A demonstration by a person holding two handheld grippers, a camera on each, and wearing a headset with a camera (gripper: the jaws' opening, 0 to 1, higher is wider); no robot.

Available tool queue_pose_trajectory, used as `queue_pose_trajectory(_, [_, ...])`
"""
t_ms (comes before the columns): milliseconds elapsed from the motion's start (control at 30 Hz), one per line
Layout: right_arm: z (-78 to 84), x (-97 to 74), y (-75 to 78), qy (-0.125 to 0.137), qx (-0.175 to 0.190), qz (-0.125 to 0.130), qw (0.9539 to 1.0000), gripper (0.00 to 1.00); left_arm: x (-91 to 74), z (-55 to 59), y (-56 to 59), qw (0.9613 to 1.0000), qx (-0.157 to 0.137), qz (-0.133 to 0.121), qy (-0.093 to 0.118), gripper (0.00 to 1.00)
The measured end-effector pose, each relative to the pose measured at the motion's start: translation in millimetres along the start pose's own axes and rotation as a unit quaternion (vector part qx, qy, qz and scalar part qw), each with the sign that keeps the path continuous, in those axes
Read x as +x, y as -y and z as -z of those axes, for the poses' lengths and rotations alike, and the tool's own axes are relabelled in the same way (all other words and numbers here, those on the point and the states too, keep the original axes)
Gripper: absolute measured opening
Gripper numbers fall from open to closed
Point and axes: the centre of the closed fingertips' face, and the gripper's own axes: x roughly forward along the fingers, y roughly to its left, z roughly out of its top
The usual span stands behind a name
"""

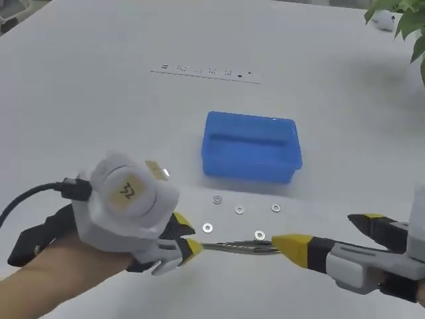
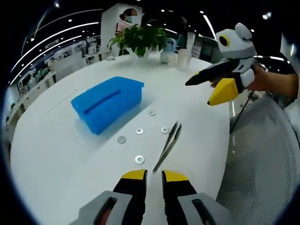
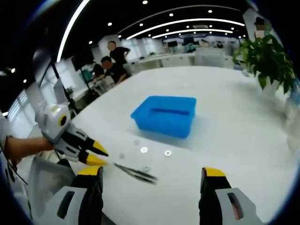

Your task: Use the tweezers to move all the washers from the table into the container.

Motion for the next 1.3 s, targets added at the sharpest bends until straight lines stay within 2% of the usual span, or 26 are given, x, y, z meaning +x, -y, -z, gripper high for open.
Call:
queue_pose_trajectory(100, [0.3, 2.9, -2.8, -0.002, 0.002, -0.008, 1.0000, 0.83, 8.9, 4.5, -0.5, 0.9997, 0.020, 0.005, -0.013, 0.06])
queue_pose_trajectory(167, [1.8, 5.8, -5.1, -0.008, 0.000, -0.013, 0.9999, 0.82, 12.0, 5.4, -0.8, 0.9996, 0.024, 0.007, -0.017, 0.04])
queue_pose_trajectory(267, [4.9, 11.3, -10.8, -0.021, -0.016, -0.027, 0.9993, 0.80, 17.0, 3.9, 0.0, 0.9991, 0.033, 0.016, -0.020, 0.04])
queue_pose_trajectory(433, [13.0, 18.6, -19.1, -0.051, -0.060, -0.051, 0.9956, 0.64, 22.4, 0.6, 2.1, 0.9973, 0.066, 0.023, -0.025, 0.00])
queue_pose_trajectory(500, [14.7, 21.7, -22.8, -0.061, -0.086, -0.059, 0.9927, 0.59, 22.6, 0.7, 6.1, 0.9954, 0.084, 0.037, -0.027, 0.00])
queue_pose_trajectory(567, [16.1, 24.4, -28.0, -0.070, -0.113, -0.070, 0.9886, 0.54, 20.8, -0.8, 8.9, 0.9946, 0.091, 0.043, -0.026, 0.00])
queue_pose_trajectory(667, [13.2, 27.2, -35.0, -0.068, -0.157, -0.082, 0.9819, 0.46, 13.6, -8.1, 13.2, 0.9937, 0.100, 0.047, -0.018, 0.00])
queue_pose_trajectory(700, [15.0, 28.3, -38.9, -0.075, -0.170, -0.092, 0.9782, 0.43, 9.9, -11.5, 14.1, 0.9938, 0.101, 0.045, -0.015, 0.00])
queue_pose_trajectory(733, [15.5, 29.6, -39.7, -0.078, -0.179, -0.093, 0.9763, 0.42, 7.1, -14.2, 14.9, 0.9937, 0.102, 0.045, -0.013, 0.00])
queue_pose_trajectory(867, [18.7, 35.8, -46.7, -0.087, -0.232, -0.107, 0.9628, 0.35, -10.1, -30.1, 21.0, 0.9931, 0.110, 0.039, 0.001, 0.00])
queue_pose_trajectory(967, [25.3, 41.6, -53.8, -0.099, -0.244, -0.123, 0.9568, 0.30, -26.6, -48.4, 28.2, 0.9916, 0.122, 0.034, 0.025, 0.00])
queue_pose_trajectory(1067, [25.6, 45.3, -61.5, -0.098, -0.261, -0.130, 0.9514, 0.26, -39.2, -60.3, 34.2, 0.9904, 0.129, 0.033, 0.038, 0.00])
queue_pose_trajectory(1100, [24.9, 46.0, -63.6, -0.097, -0.267, -0.131, 0.9498, 0.24, -42.0, -63.5, 35.4, 0.9897, 0.133, 0.033, 0.042, 0.00])
queue_pose_trajectory(1133, [22.8, 46.5, -68.0, -0.092, -0.284, -0.136, 0.9447, 0.22, -46.2, -66.6, 37.6, 0.9893, 0.135, 0.033, 0.045, 0.00])
queue_pose_trajectory(1200, [20.7, 47.8, -75.4, -0.086, -0.301, -0.145, 0.9385, 0.16, -51.5, -72.0, 39.7, 0.9886, 0.137, 0.031, 0.053, 0.00])
queue_pose_trajectory(1233, [20.8, 48.3, -76.4, -0.087, -0.302, -0.144, 0.9384, 0.14, -53.8, -74.3, 40.8, 0.9883, 0.139, 0.031, 0.057, 0.00])
queue_pose_trajectory(1300, [20.1, 51.3, -81.0, -0.086, -0.309, -0.150, 0.9352, 0.12, -57.8, -77.8, 42.5, 0.9874, 0.143, 0.030, 0.059, 0.00])
